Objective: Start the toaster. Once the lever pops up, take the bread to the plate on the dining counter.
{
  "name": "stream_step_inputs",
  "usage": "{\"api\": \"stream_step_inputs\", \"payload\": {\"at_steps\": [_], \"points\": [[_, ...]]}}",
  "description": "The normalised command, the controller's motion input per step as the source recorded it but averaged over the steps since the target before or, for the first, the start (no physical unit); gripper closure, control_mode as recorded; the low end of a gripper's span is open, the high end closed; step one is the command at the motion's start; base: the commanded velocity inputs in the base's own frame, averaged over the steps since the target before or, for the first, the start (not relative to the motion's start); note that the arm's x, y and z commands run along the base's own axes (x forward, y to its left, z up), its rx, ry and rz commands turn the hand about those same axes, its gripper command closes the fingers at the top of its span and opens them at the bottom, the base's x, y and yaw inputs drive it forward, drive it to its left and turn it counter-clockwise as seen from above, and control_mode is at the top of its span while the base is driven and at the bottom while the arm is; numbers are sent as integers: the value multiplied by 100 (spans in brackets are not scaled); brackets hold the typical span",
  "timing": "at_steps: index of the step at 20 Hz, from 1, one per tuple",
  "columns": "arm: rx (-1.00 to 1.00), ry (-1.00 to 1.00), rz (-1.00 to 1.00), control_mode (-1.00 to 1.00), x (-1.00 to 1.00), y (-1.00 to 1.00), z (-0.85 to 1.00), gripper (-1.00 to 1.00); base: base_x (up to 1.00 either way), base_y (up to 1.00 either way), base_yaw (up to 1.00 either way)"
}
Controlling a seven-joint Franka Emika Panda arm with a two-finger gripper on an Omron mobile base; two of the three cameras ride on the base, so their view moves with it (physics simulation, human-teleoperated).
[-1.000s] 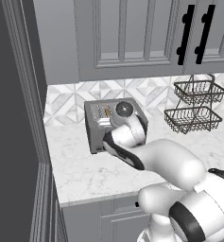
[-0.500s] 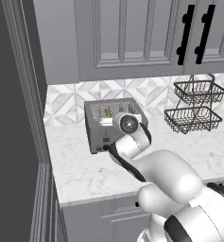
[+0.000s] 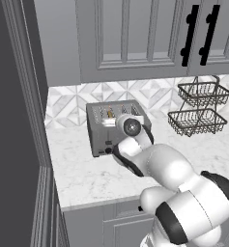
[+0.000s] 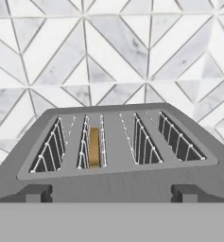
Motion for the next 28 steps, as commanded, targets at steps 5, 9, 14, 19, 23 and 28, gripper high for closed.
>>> {"api": "stream_step_inputs", "payload": {"at_steps": [5,9,14,19,23,28], "points": [[0,4,0,-100,19,0,13,-100,0,0,0],[0,9,1,-100,14,11,2,-100,0,0,0],[0,11,3,-100,1,12,0,-100,0,0,0],[0,6,0,-100,2,6,0,-100,0,0,0],[0,1,0,-100,13,0,0,-100,0,0,0],[0,1,1,-100,24,0,0,-100,0,0,0]]}}
